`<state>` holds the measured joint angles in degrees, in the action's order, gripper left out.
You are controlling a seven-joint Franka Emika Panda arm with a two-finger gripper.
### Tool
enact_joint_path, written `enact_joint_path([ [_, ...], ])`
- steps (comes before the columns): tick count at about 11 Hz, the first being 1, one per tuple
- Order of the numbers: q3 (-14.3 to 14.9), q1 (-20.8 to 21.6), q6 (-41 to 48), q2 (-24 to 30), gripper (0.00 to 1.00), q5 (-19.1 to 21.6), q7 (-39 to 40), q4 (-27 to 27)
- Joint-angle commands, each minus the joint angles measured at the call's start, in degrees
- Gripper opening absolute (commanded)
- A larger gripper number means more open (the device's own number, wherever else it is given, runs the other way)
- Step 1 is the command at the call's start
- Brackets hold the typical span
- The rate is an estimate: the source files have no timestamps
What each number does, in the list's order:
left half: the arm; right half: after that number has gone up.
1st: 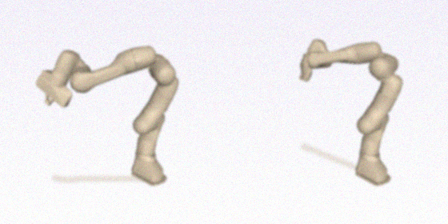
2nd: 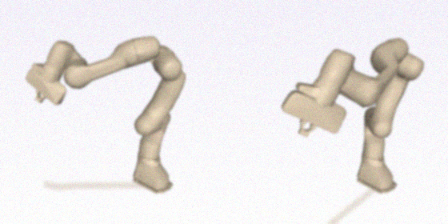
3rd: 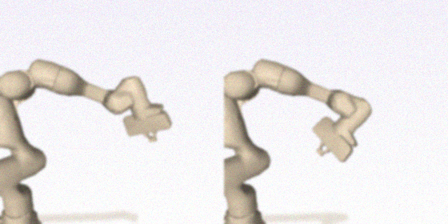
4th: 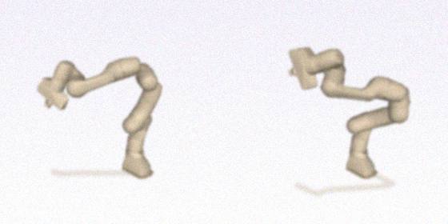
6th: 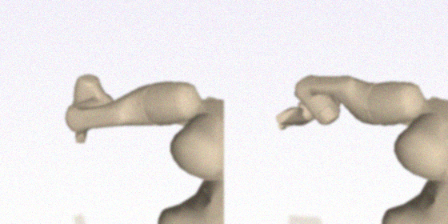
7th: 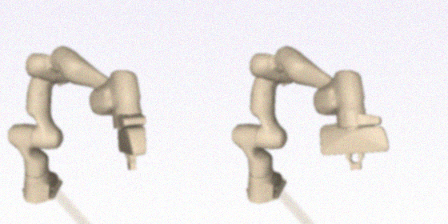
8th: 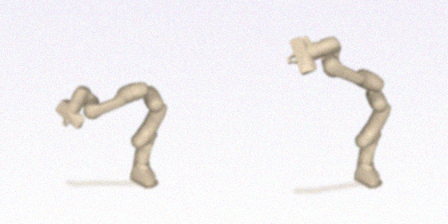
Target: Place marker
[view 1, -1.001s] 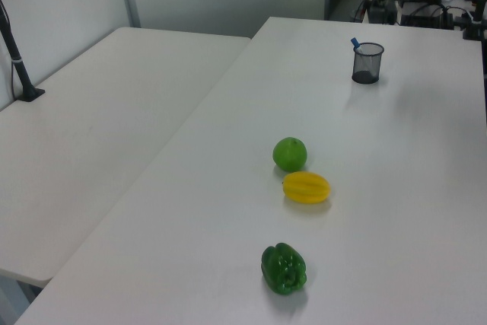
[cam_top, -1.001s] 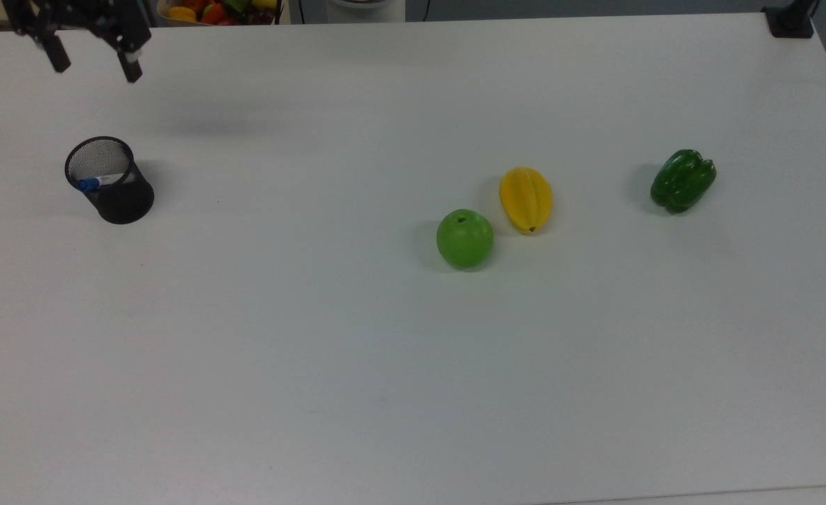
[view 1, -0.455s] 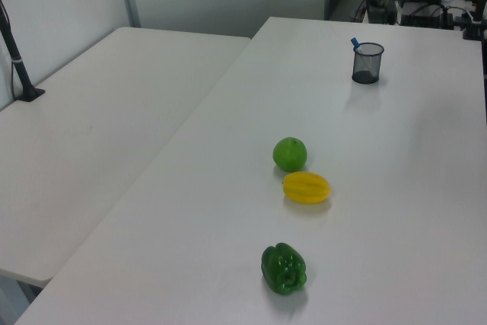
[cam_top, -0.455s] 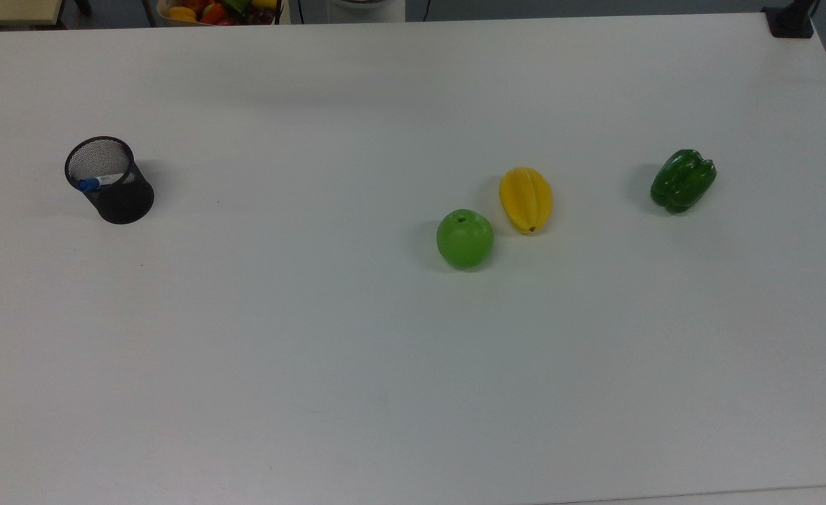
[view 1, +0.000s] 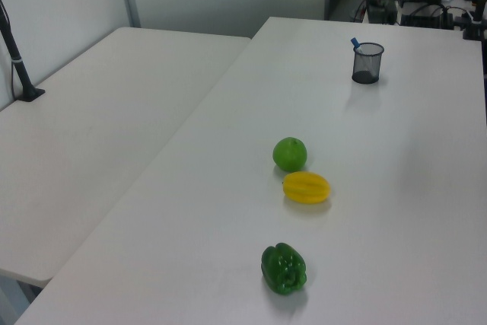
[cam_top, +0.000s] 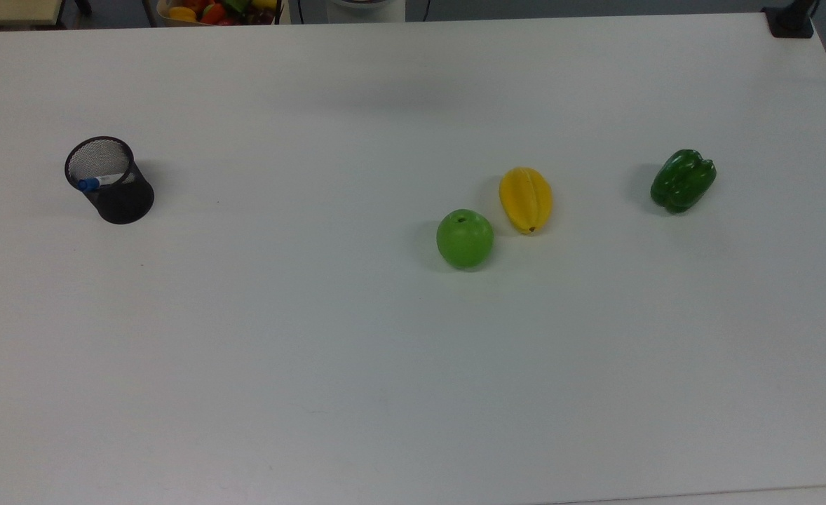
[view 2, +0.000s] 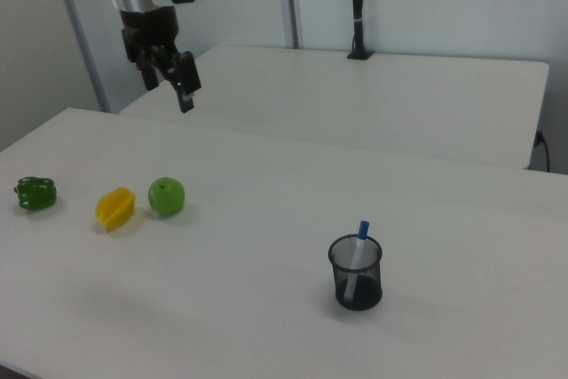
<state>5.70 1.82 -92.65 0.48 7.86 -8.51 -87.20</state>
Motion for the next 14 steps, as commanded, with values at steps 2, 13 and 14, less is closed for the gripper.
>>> enact_joint_path([
  [2, -3.59, 0.29, -1.47, 2.69, 1.00, -4.26, 1.91, -5.17],
  [13, -2.18, 2.05, -6.76, 2.60, 1.00, -6.63, 13.96, -7.72],
  [14, -2.18, 2.05, -6.75, 2.60, 1.00, -6.63, 13.96, -7.72],
])
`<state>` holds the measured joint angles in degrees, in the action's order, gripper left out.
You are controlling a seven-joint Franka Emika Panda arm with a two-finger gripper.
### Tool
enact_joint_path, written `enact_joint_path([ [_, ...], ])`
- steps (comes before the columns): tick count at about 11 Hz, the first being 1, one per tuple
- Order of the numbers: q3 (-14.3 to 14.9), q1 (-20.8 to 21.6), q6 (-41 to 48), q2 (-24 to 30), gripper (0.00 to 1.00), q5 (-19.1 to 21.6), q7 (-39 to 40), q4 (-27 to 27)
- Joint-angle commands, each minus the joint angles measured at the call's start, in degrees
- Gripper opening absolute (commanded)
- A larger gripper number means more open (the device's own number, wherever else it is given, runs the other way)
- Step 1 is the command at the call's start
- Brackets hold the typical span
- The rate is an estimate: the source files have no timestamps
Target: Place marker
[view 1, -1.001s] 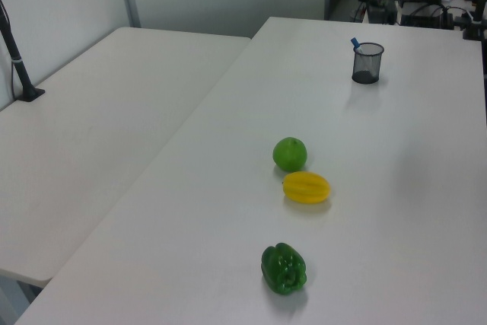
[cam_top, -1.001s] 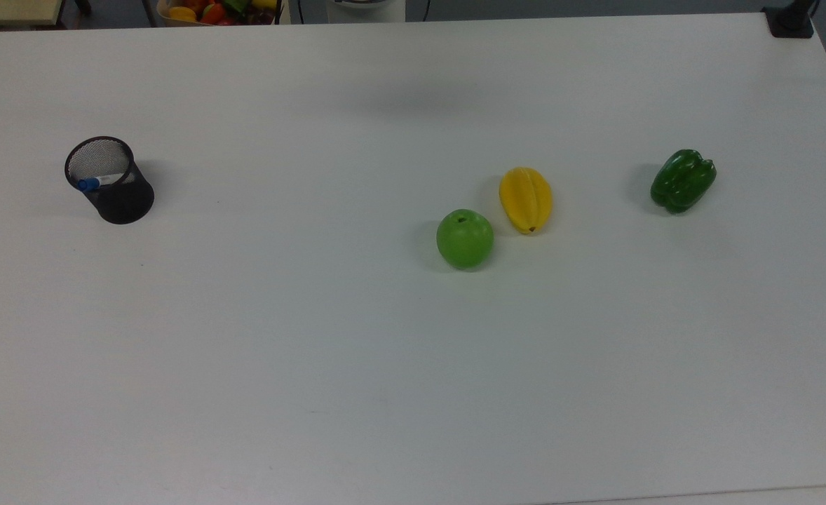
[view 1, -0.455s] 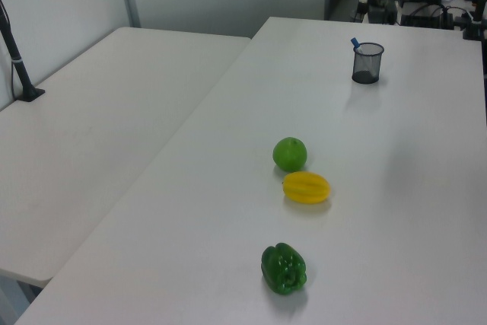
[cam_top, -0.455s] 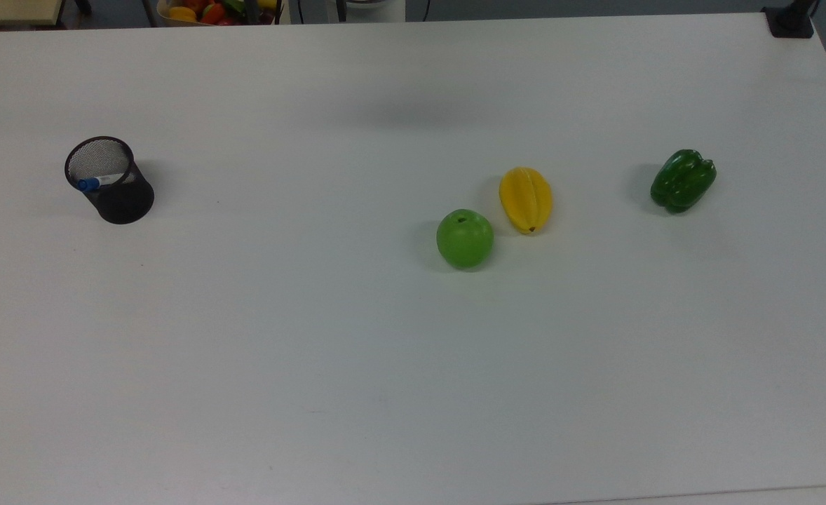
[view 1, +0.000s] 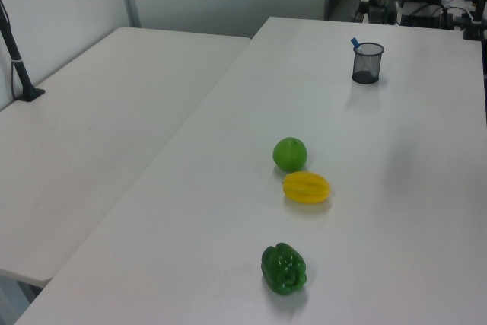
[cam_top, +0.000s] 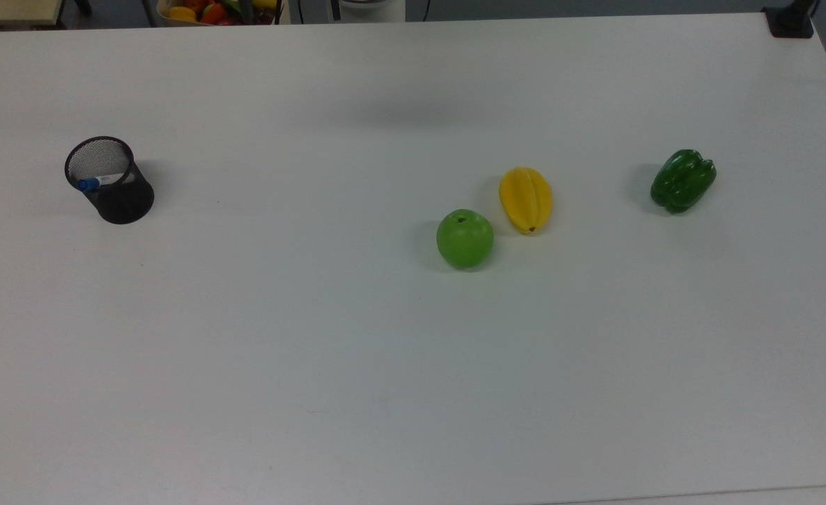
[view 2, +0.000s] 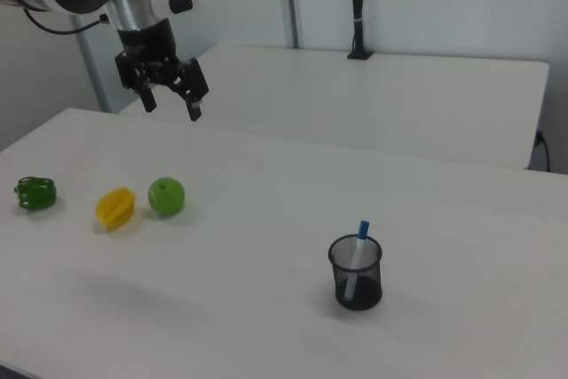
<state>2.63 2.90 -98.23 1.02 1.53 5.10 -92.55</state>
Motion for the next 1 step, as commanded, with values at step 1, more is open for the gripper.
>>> enact_joint_path([
  [1, 0.88, 0.97, -1.18, 2.05, 1.00, -0.22, 0.44, -2.37],
])
